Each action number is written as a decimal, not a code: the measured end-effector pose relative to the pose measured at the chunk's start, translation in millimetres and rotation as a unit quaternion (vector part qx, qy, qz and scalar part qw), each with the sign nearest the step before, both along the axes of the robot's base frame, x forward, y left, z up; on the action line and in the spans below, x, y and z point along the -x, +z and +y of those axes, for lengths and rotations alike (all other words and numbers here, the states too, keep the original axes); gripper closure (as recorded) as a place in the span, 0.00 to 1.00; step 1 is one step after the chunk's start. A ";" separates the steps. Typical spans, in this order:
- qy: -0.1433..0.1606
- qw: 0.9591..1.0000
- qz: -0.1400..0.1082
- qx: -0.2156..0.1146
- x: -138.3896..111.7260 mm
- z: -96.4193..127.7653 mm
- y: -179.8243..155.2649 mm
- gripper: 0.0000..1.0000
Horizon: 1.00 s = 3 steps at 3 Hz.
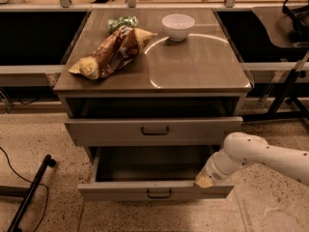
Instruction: Close middle drawer
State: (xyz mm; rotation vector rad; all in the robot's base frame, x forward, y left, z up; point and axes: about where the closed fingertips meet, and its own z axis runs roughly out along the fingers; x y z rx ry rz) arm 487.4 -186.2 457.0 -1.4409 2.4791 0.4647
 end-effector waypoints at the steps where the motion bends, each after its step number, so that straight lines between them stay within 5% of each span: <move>1: -0.019 1.000 -0.004 -0.005 26.6 -26.7 13.9 1.00; 2: -0.034 0.999 0.017 -0.006 74.5 -57.2 20.7 1.00; 3: -0.027 0.998 0.050 -0.004 115.8 -60.6 8.0 1.00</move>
Offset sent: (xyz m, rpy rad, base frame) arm -0.1399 -0.0963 0.0284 0.0068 0.1044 -0.1042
